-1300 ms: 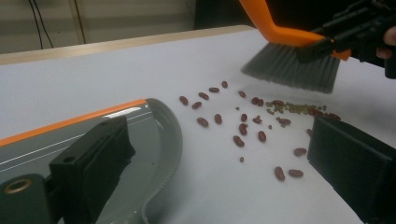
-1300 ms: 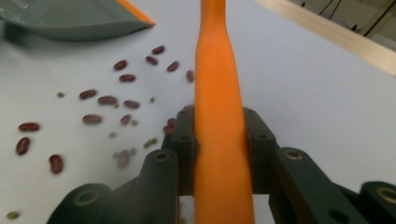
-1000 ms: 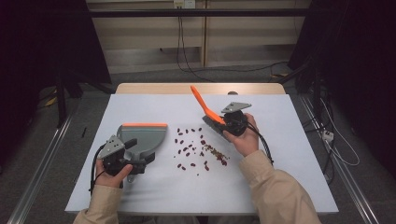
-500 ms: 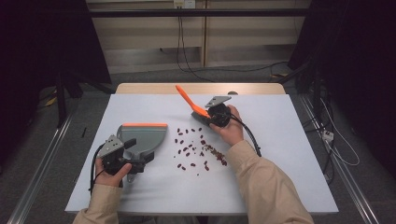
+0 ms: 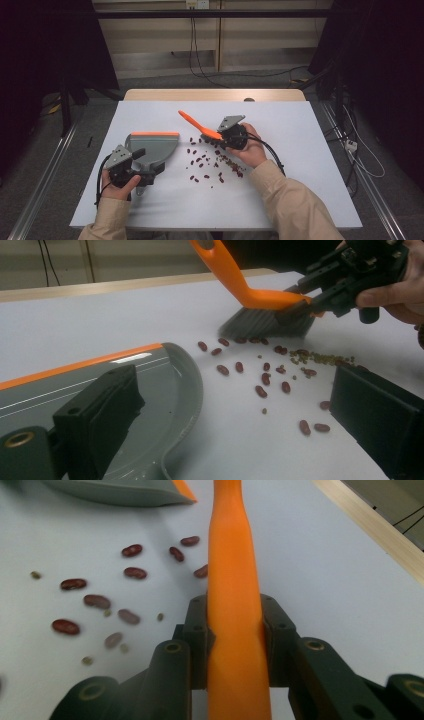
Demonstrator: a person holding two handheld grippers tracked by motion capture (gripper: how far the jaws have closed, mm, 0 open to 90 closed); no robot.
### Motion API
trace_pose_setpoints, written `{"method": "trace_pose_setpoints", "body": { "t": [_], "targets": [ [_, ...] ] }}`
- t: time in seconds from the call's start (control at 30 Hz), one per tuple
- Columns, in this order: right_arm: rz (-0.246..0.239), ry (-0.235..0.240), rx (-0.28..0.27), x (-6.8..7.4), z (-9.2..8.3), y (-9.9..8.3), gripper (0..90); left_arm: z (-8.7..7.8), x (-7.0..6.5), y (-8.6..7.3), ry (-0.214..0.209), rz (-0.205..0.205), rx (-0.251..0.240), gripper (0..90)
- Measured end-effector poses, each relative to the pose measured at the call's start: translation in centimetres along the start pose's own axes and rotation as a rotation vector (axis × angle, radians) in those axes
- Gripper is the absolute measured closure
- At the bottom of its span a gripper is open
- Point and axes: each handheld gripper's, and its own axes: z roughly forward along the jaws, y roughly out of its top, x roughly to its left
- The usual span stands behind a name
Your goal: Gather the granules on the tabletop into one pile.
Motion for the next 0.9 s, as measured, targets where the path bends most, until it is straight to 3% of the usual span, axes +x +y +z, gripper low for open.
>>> {"method": "trace_pose_setpoints", "body": {
  "t": [0.33,0.6,0.7,0.8,0.9],
  "targets": [
    [-0.040,0.063,0.009,1.8,-1.6,-0.6,70.8,0.1,0.0,0.0,0.003,0.000,0.003,5.9],
    [-0.036,0.086,-0.001,2.5,-2.5,-0.9,70.9,0.0,-0.1,0.0,0.002,0.006,0.004,6.0],
    [-0.029,0.068,-0.024,2.3,-2.7,-0.8,71.0,0.0,-0.1,0.0,0.005,0.005,0.004,5.9],
    [0.024,0.063,-0.086,1.1,-2.8,-0.3,71.0,0.1,-0.1,0.0,0.005,0.001,0.003,5.9],
    [0.049,0.035,-0.104,-0.1,-2.0,0.4,71.0,0.2,0.0,0.0,0.006,0.003,0.004,6.0]
  ]
}}
